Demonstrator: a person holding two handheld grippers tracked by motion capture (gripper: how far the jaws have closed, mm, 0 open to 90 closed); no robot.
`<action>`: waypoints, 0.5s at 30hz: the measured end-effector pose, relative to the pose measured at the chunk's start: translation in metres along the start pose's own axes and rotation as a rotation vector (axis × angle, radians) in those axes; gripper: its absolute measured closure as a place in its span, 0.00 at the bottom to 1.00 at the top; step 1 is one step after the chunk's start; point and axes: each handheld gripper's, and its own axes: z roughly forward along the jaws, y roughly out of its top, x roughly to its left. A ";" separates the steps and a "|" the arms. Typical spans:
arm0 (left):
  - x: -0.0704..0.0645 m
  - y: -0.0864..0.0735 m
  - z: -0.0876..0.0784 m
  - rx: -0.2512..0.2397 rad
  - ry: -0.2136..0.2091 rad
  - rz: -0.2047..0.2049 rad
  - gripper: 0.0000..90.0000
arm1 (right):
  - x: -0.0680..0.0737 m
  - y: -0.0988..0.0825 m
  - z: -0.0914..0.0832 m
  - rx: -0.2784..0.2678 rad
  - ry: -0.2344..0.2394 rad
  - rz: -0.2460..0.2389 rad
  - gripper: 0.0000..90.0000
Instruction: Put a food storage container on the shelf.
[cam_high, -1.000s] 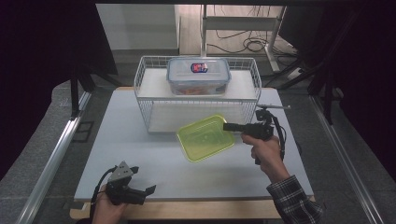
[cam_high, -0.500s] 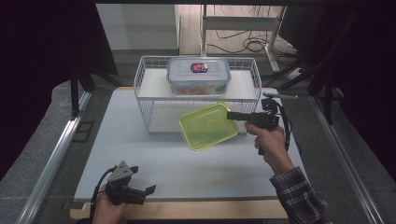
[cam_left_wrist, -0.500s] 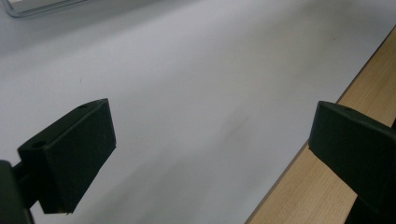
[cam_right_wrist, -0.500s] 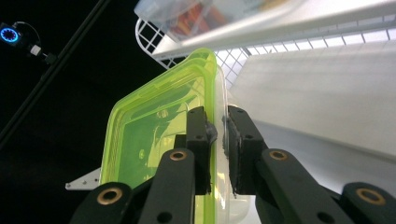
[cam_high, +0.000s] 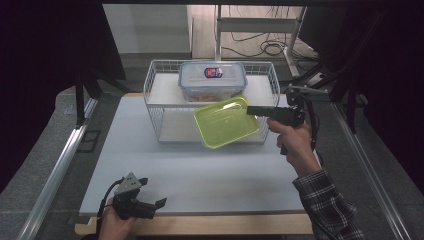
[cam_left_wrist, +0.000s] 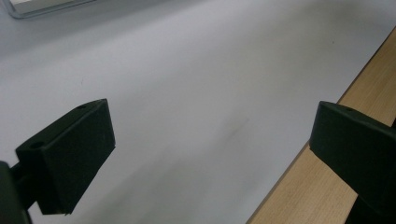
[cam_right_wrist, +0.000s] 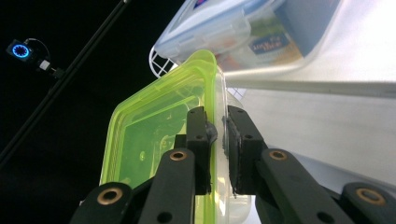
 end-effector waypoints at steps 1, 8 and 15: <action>0.000 0.000 0.000 0.000 0.000 0.000 0.00 | 0.001 0.002 -0.001 -0.006 -0.001 -0.001 0.89; 0.000 0.000 0.000 0.001 -0.002 0.000 0.00 | 0.009 0.016 -0.004 -0.040 0.001 -0.009 0.89; 0.000 0.000 0.000 0.001 -0.004 0.002 0.00 | 0.015 0.027 -0.003 -0.044 -0.007 -0.007 0.89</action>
